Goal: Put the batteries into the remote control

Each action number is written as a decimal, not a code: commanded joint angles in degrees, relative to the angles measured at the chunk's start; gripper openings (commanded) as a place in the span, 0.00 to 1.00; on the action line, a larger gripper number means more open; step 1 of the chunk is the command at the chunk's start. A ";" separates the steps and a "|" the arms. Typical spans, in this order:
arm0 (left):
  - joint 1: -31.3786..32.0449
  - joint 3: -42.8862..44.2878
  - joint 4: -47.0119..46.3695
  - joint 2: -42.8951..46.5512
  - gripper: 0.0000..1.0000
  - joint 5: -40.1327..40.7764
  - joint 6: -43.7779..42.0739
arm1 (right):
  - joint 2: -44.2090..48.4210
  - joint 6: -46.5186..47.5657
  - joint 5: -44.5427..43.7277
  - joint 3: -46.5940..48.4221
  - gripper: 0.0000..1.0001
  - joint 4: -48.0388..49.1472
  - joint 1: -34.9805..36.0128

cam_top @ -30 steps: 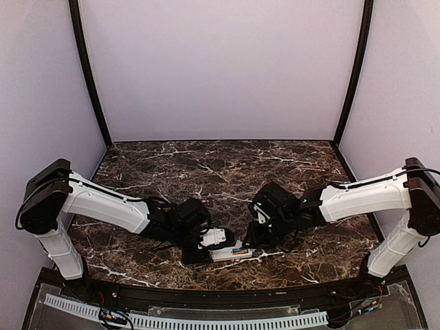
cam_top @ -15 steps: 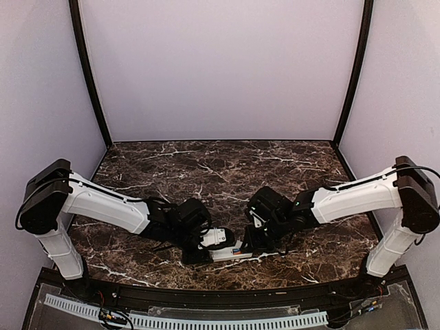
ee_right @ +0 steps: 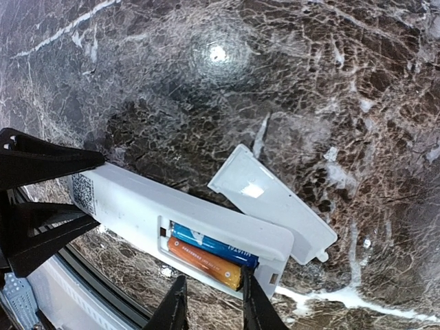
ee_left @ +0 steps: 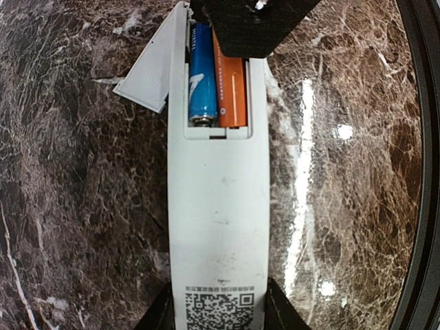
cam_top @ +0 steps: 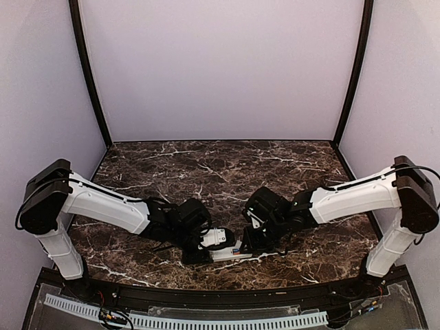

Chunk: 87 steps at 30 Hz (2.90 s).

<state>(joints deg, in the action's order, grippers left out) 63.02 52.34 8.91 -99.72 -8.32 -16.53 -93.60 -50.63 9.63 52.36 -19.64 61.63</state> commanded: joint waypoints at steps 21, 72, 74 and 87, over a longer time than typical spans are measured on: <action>0.70 -2.54 -3.68 -0.05 0.04 3.80 -2.58 | 9.11 0.61 1.29 0.62 0.24 -5.06 5.45; -6.77 -20.38 -21.45 42.35 0.85 11.36 8.75 | -4.91 87.00 -6.58 9.04 0.39 -10.99 0.19; -6.99 -20.37 -21.80 42.37 0.85 11.66 8.55 | -5.24 86.62 -7.64 9.24 0.36 -11.26 0.22; -7.21 -20.50 -22.11 41.89 0.85 10.90 7.33 | -5.10 86.30 -11.30 9.72 0.26 -12.02 2.59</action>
<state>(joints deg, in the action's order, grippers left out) 56.36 33.06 -12.38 -58.04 2.44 -8.95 -98.28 35.94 -0.19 60.55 -31.33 62.96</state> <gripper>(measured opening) 0.852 0.262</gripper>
